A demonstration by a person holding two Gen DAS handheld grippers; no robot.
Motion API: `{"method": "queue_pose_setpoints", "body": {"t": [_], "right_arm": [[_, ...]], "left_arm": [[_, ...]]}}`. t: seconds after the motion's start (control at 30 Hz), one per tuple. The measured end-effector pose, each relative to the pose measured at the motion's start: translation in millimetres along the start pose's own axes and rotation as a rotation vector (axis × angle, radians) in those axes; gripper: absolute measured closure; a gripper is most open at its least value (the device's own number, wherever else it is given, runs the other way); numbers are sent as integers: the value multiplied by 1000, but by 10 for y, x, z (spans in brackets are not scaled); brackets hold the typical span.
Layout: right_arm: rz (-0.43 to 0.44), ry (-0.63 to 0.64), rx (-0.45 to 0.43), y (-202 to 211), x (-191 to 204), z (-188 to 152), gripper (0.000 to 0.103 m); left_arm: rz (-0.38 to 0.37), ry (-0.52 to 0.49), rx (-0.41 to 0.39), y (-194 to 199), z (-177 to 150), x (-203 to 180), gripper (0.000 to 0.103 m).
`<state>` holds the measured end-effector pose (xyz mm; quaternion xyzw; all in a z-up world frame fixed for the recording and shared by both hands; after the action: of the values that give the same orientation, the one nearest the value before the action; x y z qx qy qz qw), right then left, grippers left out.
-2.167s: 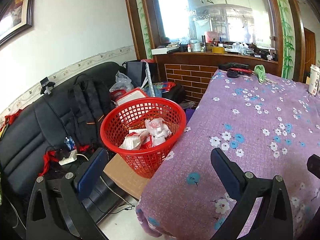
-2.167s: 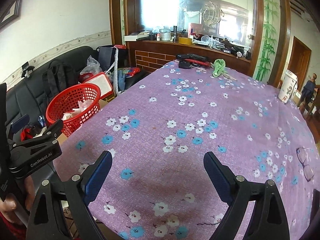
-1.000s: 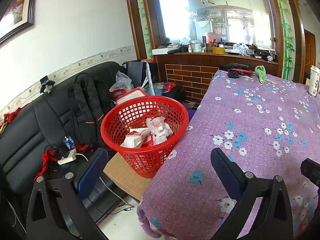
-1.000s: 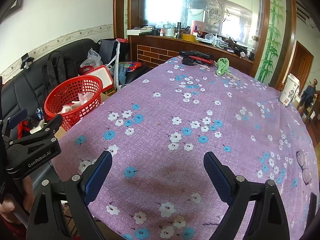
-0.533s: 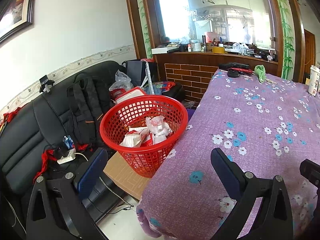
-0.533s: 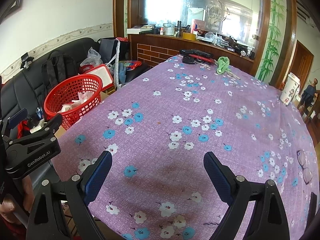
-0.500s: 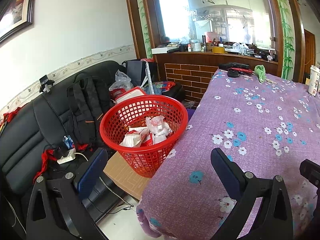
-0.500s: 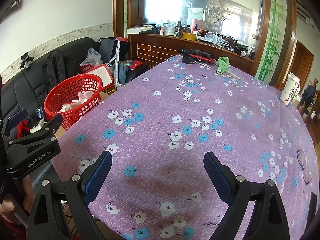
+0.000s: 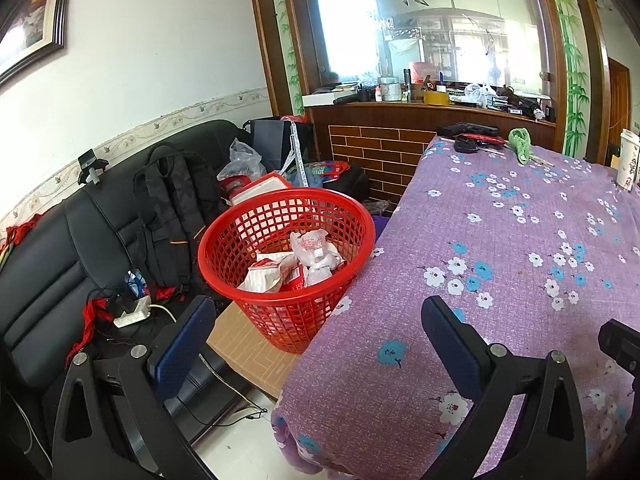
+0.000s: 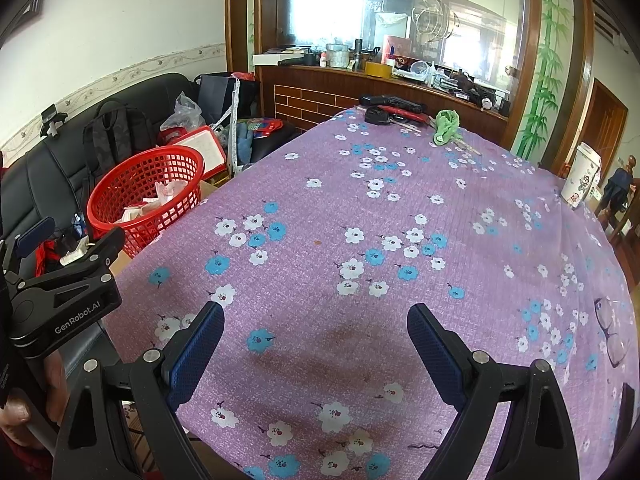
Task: Collect trash
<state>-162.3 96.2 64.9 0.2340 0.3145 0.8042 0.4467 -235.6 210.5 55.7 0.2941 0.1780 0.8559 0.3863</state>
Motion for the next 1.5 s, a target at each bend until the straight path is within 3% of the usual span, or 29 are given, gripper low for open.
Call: {"method": "queue_pose_setpoints", "body": {"t": [1.5], "right_arm": [[3,-10,29,-80,-19,-49,8]], "left_arm": [[-6,-4,6,-23,-46,-39,1]]}}
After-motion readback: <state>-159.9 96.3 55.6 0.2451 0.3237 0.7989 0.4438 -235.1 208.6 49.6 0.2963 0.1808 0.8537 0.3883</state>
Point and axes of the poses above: each gripper's, at about its wrist camera, not at the fingertips, and y roughly against the way its jaws point, x to its left, z to its top, the point moved 3 cm from there along -y, roughly the way its jaws point, and after that the axes turned 14 degrees about -y, right-handed, at the moved point
